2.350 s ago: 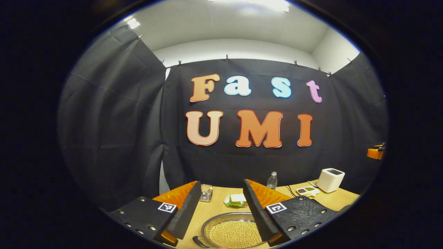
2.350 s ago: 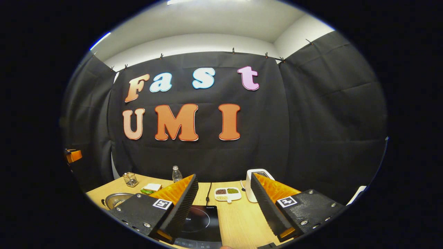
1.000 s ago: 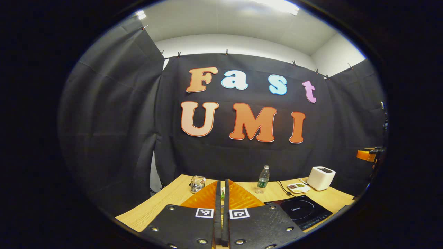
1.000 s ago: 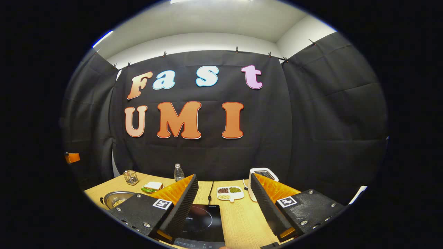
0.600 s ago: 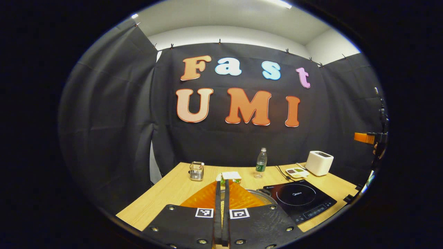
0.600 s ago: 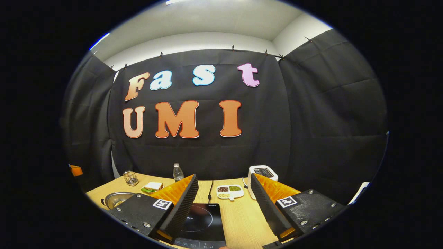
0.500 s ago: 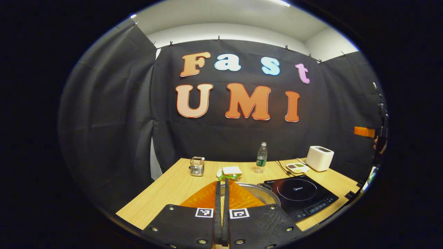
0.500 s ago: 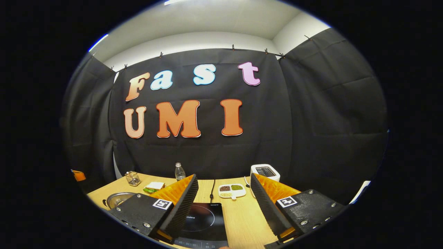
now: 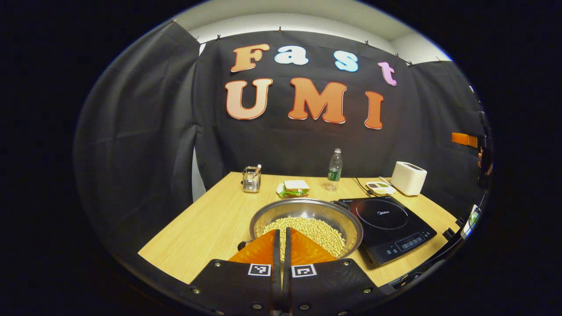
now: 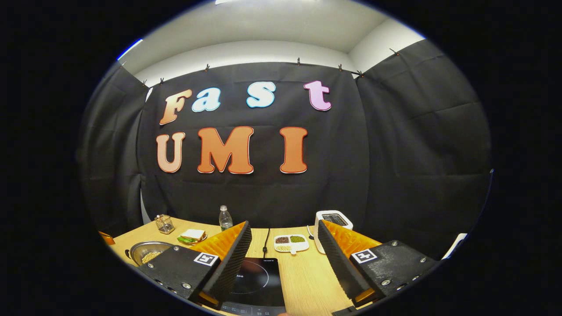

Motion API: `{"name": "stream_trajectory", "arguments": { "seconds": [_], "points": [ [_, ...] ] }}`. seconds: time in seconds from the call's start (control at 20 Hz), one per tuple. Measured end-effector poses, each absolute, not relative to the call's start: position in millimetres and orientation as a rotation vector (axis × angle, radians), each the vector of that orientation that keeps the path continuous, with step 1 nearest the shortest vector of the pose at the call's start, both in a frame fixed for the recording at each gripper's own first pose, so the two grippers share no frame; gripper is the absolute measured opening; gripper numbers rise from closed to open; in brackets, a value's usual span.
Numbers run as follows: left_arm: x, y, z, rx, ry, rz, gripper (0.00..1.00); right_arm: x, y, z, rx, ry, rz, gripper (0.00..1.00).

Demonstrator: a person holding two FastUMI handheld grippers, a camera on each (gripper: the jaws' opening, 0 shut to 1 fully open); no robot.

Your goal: First push the handle of the pot to place it horizontally, then grasp the pot with both hands and set it on the induction cooktop.

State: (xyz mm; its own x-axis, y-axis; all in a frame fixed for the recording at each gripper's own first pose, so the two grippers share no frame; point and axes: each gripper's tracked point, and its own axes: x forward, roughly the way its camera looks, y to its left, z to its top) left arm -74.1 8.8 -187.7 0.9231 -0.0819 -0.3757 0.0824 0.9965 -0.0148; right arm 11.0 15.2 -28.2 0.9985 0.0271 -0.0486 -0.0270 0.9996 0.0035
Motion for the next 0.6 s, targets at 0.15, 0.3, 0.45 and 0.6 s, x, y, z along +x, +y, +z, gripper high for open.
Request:
{"name": "stream_trajectory", "arguments": {
  "seconds": [0.15,0.3,0.45,0.6],
  "points": [
    [-82.0,11.8,-212.1,-0.01,0.436,-0.074,0.02,12.8,15.5,-31.4,0.009,0.056,0.026,0.94],
    [-91.8,14.3,-238.6,-0.032,0.493,-0.064,0.02,13.7,16.7,-38.0,0.011,0.066,0.025,0.94],
    [-98.3,21.6,-261.3,-0.049,0.536,-0.046,0.02,13.8,23.2,-43.6,0.023,0.084,0.045,0.95],
    [-100.7,29.6,-282.5,-0.067,0.582,-0.024,0.02,10.5,24.1,-44.2,0.014,0.082,0.048,0.94]
  ]
}}
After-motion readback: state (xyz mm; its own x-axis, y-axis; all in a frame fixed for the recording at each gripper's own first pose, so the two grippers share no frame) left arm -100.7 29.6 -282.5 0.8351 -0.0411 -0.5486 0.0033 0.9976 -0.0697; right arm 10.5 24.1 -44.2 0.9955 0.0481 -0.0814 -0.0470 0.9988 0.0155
